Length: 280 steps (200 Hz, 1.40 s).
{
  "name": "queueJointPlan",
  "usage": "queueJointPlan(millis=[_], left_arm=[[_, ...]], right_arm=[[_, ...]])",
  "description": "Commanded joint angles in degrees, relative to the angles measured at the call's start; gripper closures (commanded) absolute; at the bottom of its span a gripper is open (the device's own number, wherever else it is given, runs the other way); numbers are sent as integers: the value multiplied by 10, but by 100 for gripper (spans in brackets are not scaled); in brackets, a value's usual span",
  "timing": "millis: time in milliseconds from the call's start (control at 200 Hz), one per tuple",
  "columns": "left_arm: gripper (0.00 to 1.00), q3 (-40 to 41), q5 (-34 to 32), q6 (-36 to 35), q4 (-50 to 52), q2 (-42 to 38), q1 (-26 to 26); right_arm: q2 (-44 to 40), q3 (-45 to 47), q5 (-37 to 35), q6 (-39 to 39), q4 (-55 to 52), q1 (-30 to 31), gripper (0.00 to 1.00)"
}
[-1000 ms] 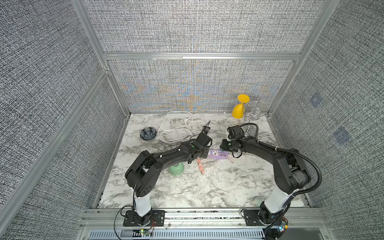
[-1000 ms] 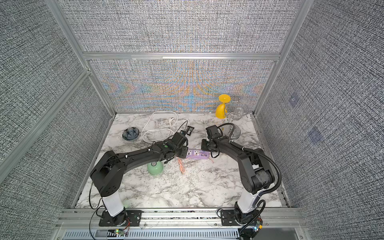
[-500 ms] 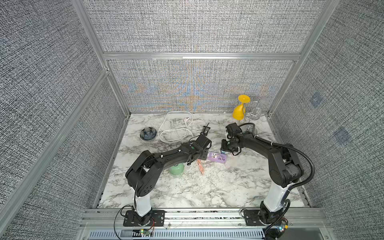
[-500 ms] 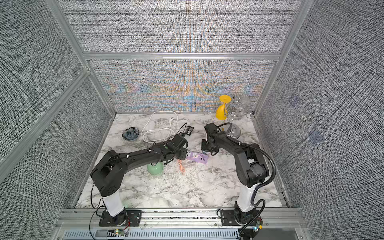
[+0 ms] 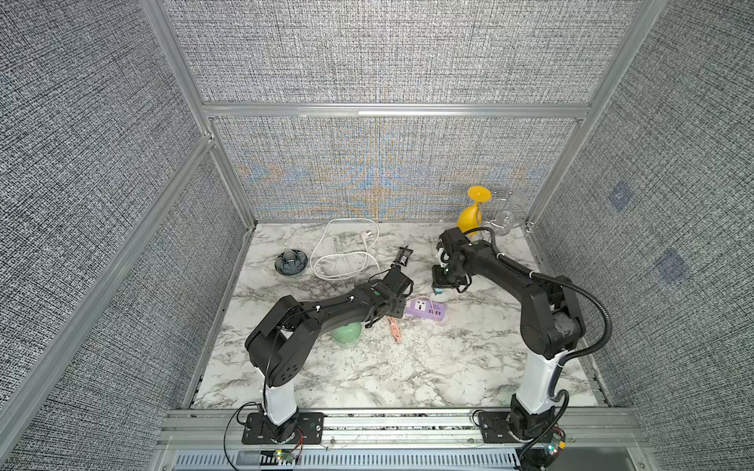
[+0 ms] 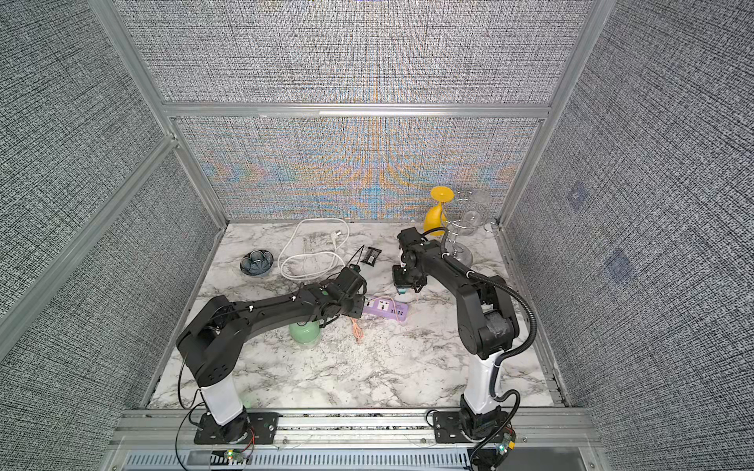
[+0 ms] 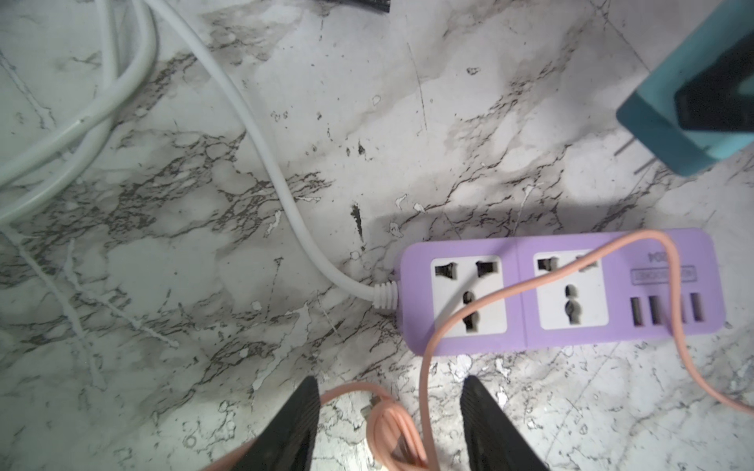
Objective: Charge the cordless meat grinders
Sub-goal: Move the socket to the center of the board.
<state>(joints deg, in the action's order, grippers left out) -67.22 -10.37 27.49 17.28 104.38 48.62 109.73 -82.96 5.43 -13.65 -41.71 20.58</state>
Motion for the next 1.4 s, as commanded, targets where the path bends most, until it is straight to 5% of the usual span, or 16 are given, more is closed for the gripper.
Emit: queueJointPlan(millis=[0,280,655,976,1396], left_arm=[[43,4,6,10,-5,5,1],[43,30,-15,18,6,-27,2],[45,99,-65,40,53,-109,2],[45,147,-104,61,85,-142,0],[46,179,-122,67,89,-183,-16]], right_arm=[[-6,25,-3,7,-10,0,100],[-70,114,15,-23,11,34,100],[-142,214,35,-94,39,157,100],[-145,125,-1,6,0,176,100],[-41,-36,118,178,-71,176,100]])
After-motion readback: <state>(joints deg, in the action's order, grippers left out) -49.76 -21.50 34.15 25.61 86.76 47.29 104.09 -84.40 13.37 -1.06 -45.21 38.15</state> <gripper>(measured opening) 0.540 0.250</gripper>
